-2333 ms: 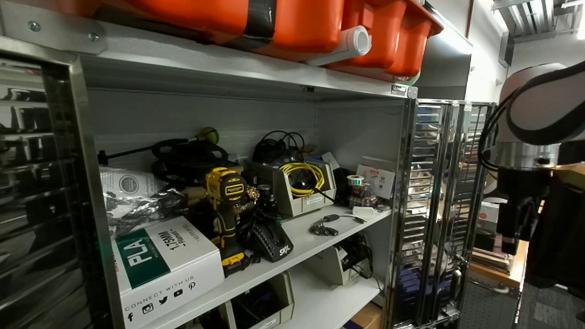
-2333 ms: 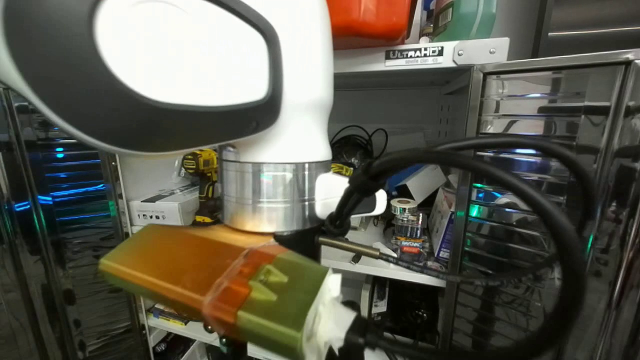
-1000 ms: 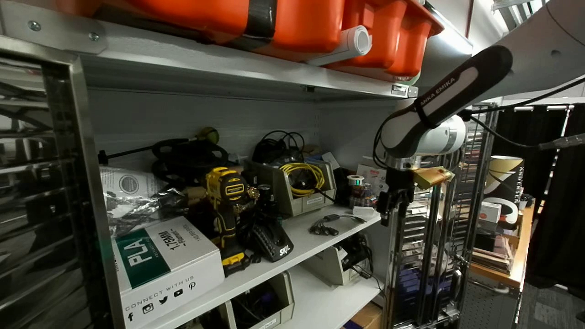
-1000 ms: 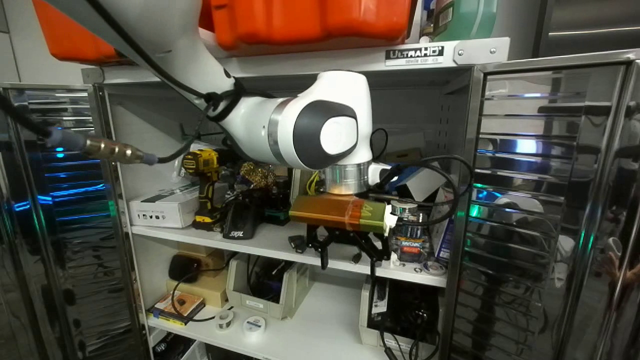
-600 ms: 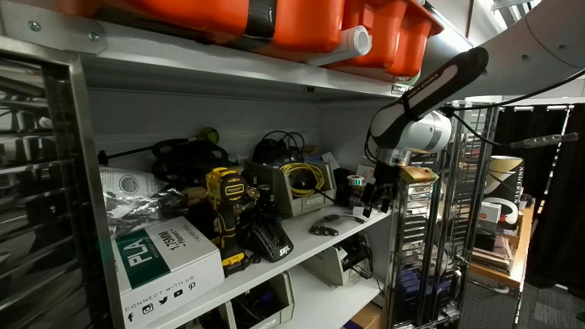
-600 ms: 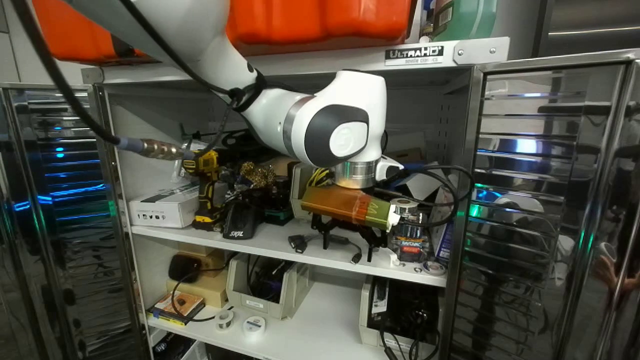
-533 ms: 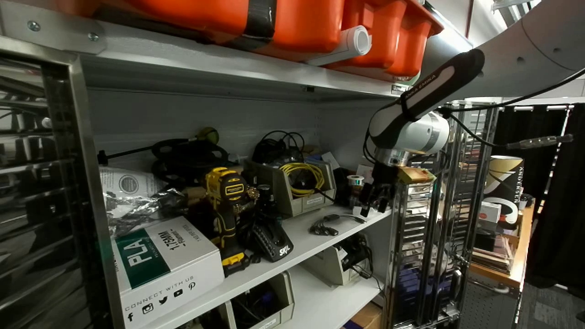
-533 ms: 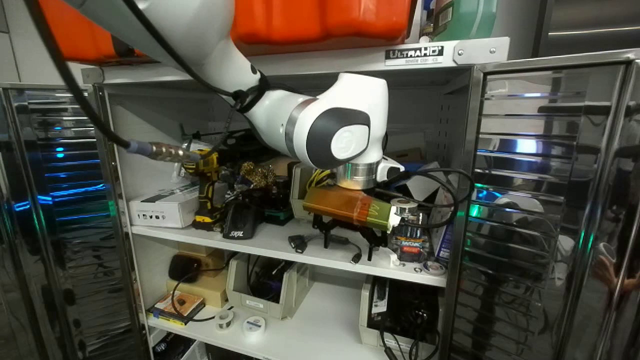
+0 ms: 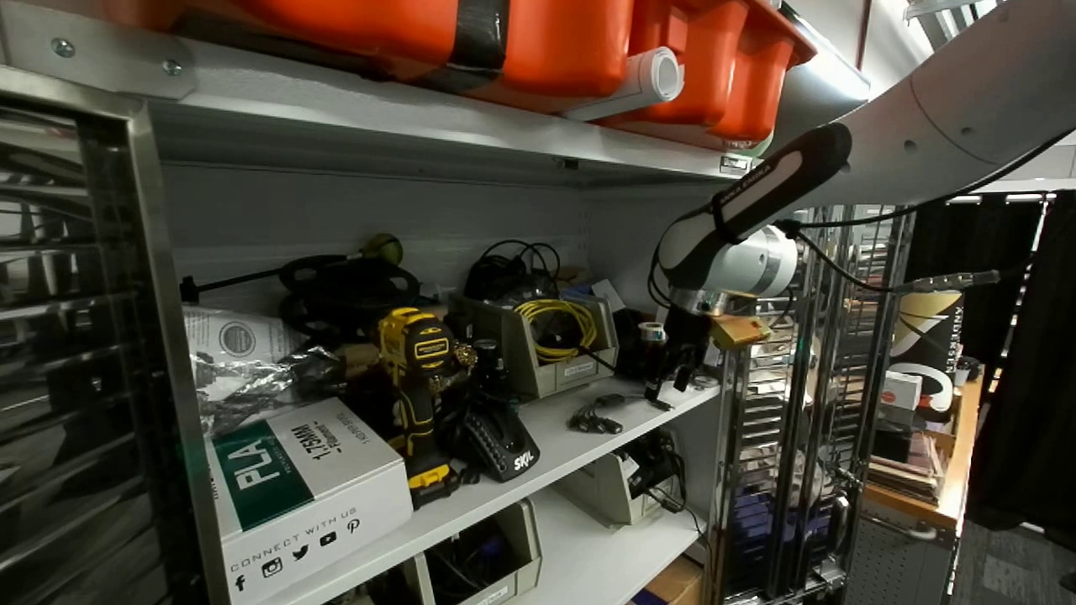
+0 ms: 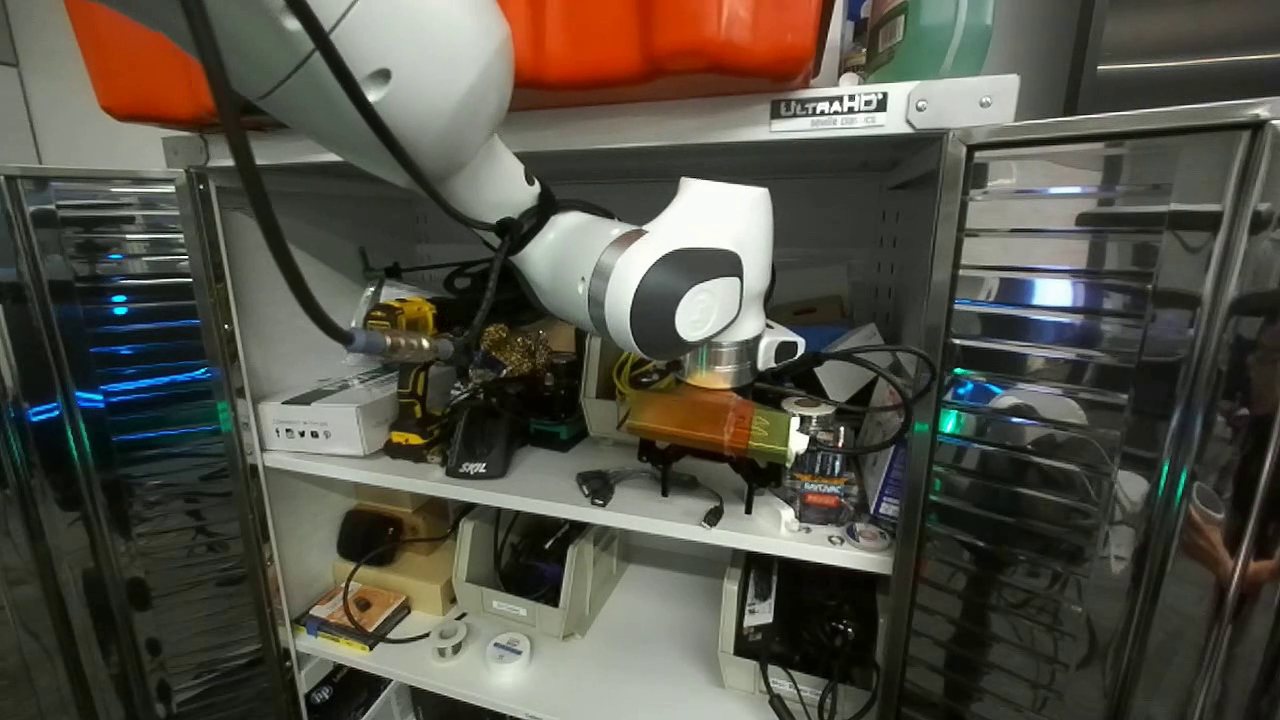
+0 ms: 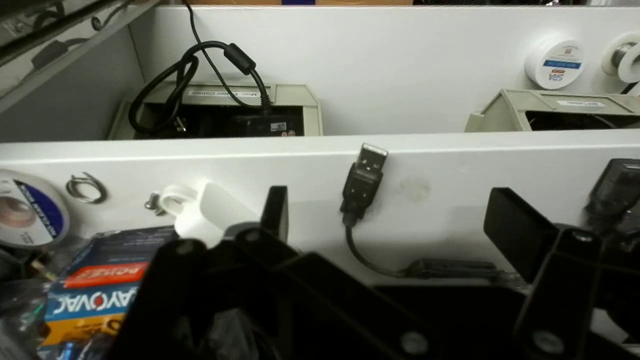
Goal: Place the grey cable in the box on the top shelf
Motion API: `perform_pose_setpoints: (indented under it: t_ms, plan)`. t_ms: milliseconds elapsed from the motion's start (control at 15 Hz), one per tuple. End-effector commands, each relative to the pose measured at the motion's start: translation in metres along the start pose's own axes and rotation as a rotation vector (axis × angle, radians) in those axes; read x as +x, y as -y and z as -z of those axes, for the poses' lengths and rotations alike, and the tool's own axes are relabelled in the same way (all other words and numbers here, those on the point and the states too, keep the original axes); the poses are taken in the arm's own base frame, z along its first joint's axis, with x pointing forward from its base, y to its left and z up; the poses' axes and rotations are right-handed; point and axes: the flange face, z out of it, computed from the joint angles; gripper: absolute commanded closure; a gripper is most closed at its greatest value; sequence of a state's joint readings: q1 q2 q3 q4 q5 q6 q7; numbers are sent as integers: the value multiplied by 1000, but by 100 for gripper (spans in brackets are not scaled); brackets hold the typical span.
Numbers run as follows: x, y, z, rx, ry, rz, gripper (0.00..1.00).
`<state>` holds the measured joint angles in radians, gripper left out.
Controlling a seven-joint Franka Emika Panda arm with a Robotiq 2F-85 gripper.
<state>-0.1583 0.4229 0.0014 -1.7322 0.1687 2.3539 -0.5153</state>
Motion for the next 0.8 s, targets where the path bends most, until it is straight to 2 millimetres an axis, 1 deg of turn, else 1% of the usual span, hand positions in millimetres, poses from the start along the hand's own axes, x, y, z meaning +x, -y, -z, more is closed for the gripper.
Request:
perform_pose_setpoints:
  t_ms: [0, 267, 600, 667, 733]
  plan:
    - [16, 1, -4, -28, -8, 55, 0]
    - [22, 2, -12, -39, 2, 78, 0]
    - [29, 1, -15, -31, -3, 83, 0]
    - [30, 1, -16, -29, -4, 85, 25]
    - [31, 2, -16, -26, -4, 86, 28]
